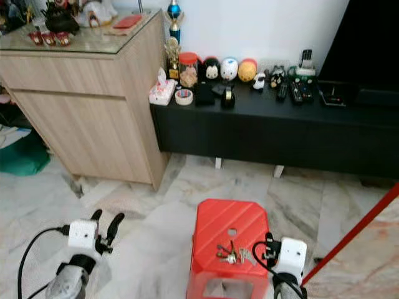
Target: Hang keys on a hook
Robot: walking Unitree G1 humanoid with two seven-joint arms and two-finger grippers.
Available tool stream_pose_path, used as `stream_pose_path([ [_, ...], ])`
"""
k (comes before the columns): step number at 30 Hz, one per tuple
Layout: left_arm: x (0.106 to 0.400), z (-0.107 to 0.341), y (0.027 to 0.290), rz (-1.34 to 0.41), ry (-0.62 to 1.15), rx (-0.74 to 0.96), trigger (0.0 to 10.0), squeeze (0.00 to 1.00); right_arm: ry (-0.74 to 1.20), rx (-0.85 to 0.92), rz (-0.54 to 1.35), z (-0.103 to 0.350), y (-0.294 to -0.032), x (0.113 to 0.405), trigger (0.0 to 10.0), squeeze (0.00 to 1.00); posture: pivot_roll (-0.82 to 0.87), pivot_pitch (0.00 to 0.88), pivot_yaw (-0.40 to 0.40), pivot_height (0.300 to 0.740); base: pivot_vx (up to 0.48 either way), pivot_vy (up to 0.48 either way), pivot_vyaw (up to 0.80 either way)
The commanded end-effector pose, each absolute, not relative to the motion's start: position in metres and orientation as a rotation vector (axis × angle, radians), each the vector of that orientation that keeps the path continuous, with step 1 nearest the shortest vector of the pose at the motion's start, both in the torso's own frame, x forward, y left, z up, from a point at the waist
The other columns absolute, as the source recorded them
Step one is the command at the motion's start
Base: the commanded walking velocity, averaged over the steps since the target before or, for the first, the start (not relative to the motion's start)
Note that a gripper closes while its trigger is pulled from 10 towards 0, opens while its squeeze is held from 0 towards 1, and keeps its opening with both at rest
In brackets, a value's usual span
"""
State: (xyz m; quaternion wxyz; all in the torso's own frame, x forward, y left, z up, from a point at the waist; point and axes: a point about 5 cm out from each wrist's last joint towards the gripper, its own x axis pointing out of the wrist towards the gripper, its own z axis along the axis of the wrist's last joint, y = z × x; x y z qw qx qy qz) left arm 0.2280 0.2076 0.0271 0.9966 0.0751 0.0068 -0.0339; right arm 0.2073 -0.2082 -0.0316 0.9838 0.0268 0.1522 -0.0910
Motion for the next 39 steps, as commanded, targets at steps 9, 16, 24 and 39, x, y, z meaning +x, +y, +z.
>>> stream_pose_path([
  [9, 0.212, 0.022, 0.218, -0.032, 0.088, 0.119, 10.0, 0.0, 0.382, 0.017, -0.155, -0.039, -0.203, 0.202, 10.0, 0.0, 0.01, 0.0, 0.0, 0.735, 0.0, 0.0, 0.0],
  [16, 0.211, 0.019, 0.218, -0.033, 0.137, 0.118, 10.0, 0.0, 0.411, -0.002, -0.155, -0.041, -0.207, 0.202, 10.0, 0.0, 0.0, 0.0, 0.001, 0.695, 0.0, 0.0, 0.0],
  [24, 0.208, 0.018, 0.225, 0.019, 0.16, 0.093, 10.0, 0.0, 0.444, -0.007, -0.151, -0.044, -0.208, 0.201, 10.0, 0.0, 0.01, 0.0, -0.007, 0.645, 0.0, 0.0, 0.0],
  [39, 0.218, 0.001, 0.245, 0.096, 0.296, 0.058, 10.0, 0.0, 0.608, 0.009, -0.133, -0.06, -0.202, 0.199, 10.0, 0.0, 0.02, 0.0, 0.001, 0.635, 0.0, 0.0, 0.0],
])
